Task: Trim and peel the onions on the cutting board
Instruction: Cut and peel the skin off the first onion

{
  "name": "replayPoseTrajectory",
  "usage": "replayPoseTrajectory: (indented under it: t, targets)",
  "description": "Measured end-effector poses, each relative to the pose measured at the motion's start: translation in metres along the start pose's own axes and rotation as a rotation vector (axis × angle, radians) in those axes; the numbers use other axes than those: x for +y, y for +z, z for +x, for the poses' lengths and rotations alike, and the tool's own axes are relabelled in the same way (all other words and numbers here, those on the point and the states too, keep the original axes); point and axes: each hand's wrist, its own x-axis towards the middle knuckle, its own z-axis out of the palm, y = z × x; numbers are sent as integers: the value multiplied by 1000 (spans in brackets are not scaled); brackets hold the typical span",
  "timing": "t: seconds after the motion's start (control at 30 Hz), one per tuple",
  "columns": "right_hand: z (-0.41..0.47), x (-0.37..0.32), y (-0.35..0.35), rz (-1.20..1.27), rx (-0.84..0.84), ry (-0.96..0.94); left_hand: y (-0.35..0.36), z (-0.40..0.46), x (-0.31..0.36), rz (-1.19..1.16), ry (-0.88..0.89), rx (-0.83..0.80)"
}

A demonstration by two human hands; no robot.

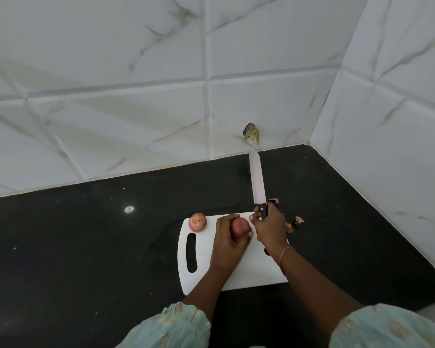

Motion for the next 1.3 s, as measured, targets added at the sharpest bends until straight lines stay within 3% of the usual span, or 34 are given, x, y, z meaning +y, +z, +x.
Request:
replayPoseTrajectory:
  t: [0.4,0.47,0.57,0.67,0.8,0.9,1.0,1.3]
  targets:
    - [11,22,-47,60,308,220,-5,0,9,-202,-148,113]
    - [-1,13,-48,98,234,205,-5,-1,12,-179,-160,141]
    - [-22,0,-42,227,-85,139,-7,-2,17,-231,-178,153]
    - [-37,-4,-28,141,-321,81,-6,0,13,-301,-207,123]
    - [-45,-7,-13,181,-246,99,-10,1,11,-301,-225,95]
    - [-40,-5,-21,304,-197,142,-9,-1,10,-245,-175,-25]
    - [-32,-4,-34,274,-213,159,-4,-1,6,-124,-145,-94]
    - [-31,-9,-32,172,-286,100,-4,4,4,-191,-133,27]
